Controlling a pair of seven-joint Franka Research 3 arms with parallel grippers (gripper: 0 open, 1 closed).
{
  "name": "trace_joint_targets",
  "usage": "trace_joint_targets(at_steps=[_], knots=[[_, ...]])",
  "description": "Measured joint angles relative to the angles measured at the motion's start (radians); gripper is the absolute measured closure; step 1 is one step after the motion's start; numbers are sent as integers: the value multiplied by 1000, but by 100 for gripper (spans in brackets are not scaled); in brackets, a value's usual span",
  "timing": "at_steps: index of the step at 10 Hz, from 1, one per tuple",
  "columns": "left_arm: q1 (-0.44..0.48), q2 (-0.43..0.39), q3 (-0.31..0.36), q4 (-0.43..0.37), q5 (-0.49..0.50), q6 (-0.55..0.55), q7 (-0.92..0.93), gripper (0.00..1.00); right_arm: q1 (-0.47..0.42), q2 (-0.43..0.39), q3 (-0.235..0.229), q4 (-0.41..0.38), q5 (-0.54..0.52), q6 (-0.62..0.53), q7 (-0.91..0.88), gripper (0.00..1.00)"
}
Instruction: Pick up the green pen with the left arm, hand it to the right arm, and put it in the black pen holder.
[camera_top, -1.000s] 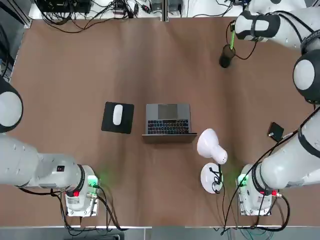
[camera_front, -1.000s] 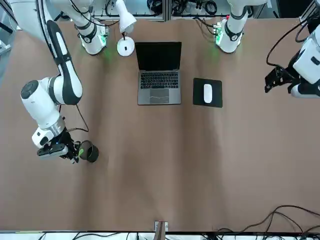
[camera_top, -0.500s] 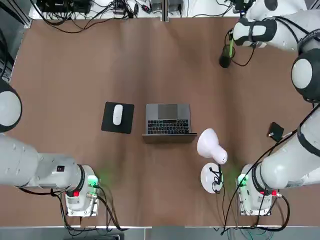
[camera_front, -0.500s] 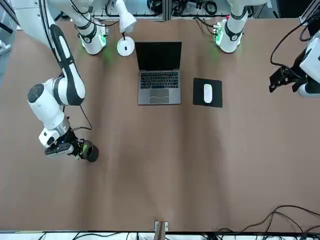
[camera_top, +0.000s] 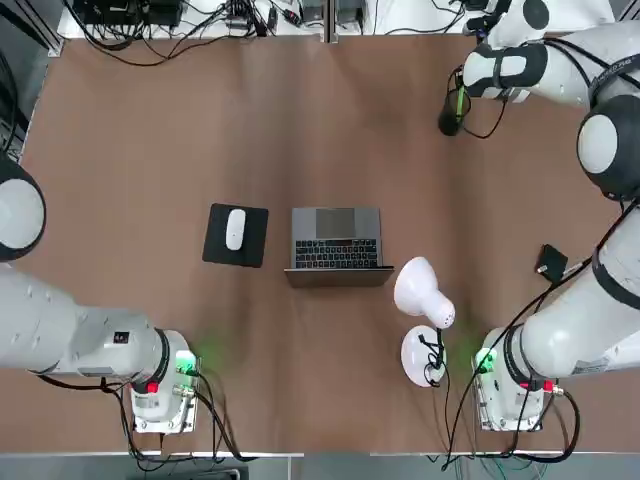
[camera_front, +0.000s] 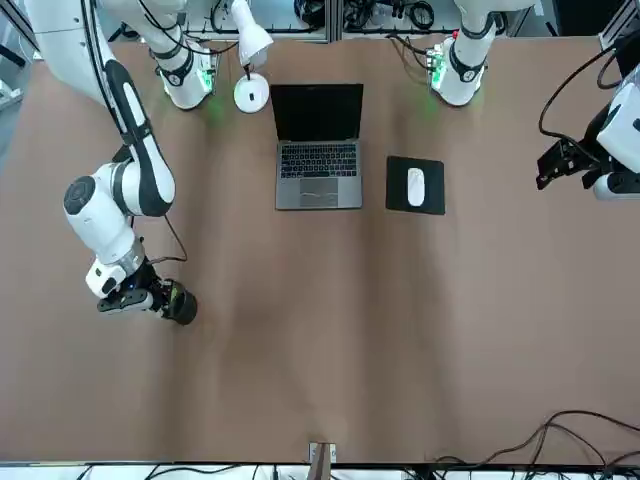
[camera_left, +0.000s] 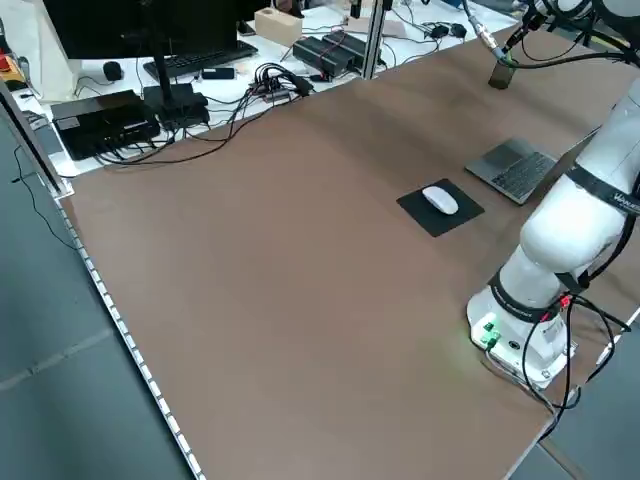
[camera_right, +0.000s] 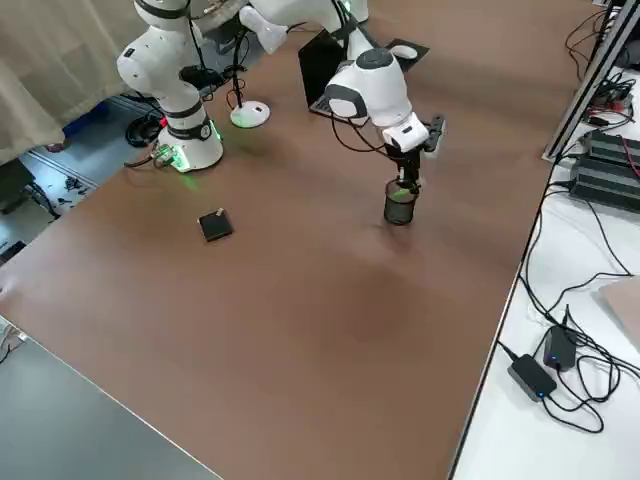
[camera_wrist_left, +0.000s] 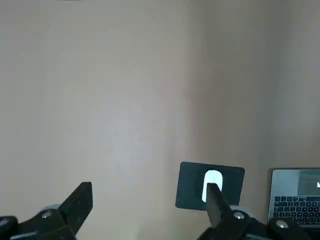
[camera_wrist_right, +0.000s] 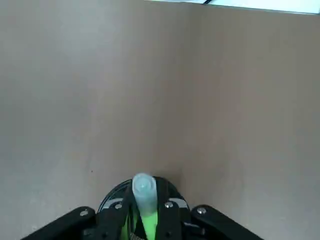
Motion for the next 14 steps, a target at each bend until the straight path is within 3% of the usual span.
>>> trace_joint_targets(at_steps=[1, 4, 6, 9, 14], knots=[[0, 0, 0, 9, 0, 0, -2, 0, 0, 0, 0, 1, 0, 1, 0, 71], [-6, 1, -1, 27, 0, 0, -4, 0, 0, 0, 1, 49, 0, -16, 1, 28], [-8, 6, -1, 27, 0, 0, -4, 0, 0, -3, 1, 147, 1, -198, 26, 0], [-13, 7, -4, 32, 0, 0, -4, 0, -6, -67, -6, 379, 1, -665, 148, 0], [-13, 8, -3, 37, 0, 0, -4, 0, -113, -266, -14, 523, -96, -1064, 168, 0]])
